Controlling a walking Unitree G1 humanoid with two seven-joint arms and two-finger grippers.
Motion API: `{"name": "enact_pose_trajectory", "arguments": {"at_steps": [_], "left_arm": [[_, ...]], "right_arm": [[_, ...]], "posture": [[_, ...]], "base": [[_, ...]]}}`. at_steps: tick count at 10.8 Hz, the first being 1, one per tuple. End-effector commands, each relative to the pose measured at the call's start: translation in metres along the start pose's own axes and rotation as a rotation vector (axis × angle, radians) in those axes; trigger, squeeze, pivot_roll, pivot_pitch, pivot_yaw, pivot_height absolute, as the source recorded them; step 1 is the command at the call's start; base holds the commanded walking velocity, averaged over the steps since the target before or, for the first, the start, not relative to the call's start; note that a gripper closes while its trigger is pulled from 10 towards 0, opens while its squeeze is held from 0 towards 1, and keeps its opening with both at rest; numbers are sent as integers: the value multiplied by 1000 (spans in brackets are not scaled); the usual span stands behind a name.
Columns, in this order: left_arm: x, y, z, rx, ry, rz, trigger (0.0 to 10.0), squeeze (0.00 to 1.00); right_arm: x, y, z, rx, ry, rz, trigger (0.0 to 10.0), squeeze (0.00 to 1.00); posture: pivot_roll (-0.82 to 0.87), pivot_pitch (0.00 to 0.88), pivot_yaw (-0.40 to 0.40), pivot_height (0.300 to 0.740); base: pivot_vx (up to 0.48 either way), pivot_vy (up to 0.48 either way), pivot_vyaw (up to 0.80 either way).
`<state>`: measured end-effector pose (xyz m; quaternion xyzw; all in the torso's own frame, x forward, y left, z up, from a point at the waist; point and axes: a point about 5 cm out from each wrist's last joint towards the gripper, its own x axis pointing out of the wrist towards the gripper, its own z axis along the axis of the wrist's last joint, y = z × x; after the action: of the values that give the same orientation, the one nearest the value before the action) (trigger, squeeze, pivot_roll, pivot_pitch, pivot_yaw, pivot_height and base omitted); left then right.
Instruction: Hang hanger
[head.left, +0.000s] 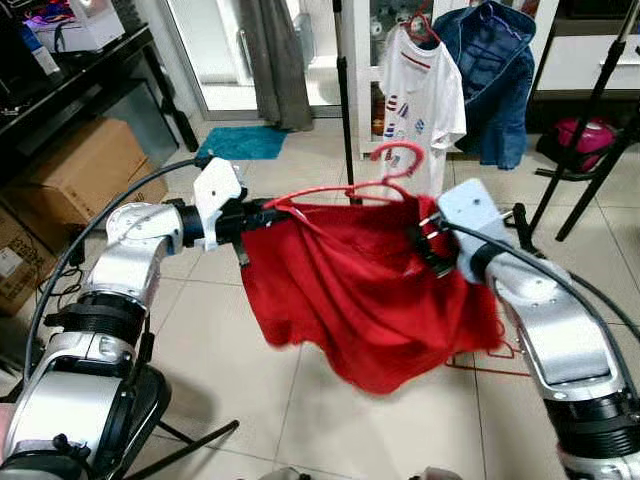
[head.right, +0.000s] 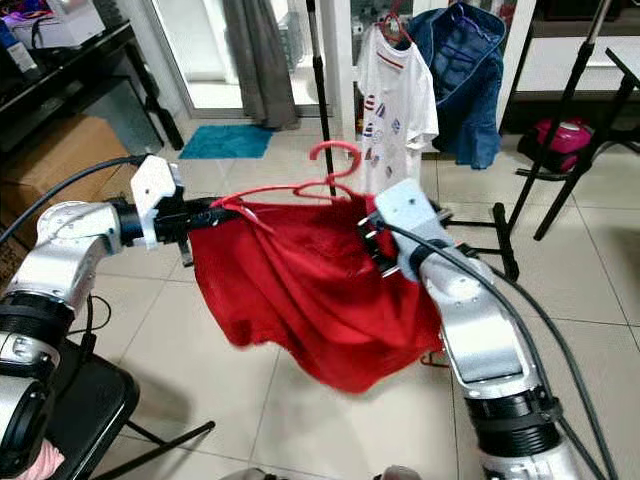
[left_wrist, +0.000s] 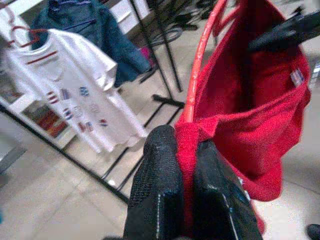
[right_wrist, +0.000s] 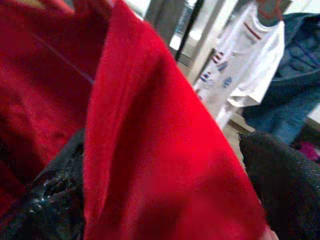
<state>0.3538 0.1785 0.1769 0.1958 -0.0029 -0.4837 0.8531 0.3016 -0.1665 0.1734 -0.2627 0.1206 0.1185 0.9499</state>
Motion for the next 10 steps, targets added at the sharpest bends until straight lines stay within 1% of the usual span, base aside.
{"name": "enact_pose_trajectory", "arguments": {"at_steps": [1,3,4,5,6,7,8,9,10], "left_arm": [[-3,3,4,33,-3,36,0,0],[0,-2,4,34,-2,34,0,0],[1,-3,3,37,2,33,0,0],[1,-4,1,39,10,27,0,0],[-1,-9,-7,73,74,-10,0,0],[-4,-10,-15,93,145,-11,0,0],[-7,-9,-23,109,221,0,0,0],[-8,-8,-26,121,259,7,0,0],[-8,-7,-26,126,255,15,0,0]], "right_arm": [[1,-3,0,-34,22,-35,10000,0],[3,-23,-9,-145,68,-109,10000,0],[4,-30,-11,-177,83,-130,10000,0],[7,-38,-13,-183,95,-145,10000,0],[10,-48,-6,-143,62,-163,10000,0],[9,-54,4,-71,18,-166,10000,0],[6,-61,13,-60,-19,-154,10000,0],[2,-69,17,-63,-31,-148,10000,0],[1,-72,16,-84,-27,-142,10000,0]], "posture": [[-138,0,152,740],[-140,0,147,740],[-142,0,145,740],[-142,0,142,740],[-142,0,141,740],[-142,0,141,740],[-145,0,142,740],[-148,0,142,740],[-150,0,143,740]], "base": [[0,0,0],[0,0,0],[0,0,0],[0,0,0],[0,0,0],[0,0,0],[0,0,0],[0,0,0],[0,0,0]]}}
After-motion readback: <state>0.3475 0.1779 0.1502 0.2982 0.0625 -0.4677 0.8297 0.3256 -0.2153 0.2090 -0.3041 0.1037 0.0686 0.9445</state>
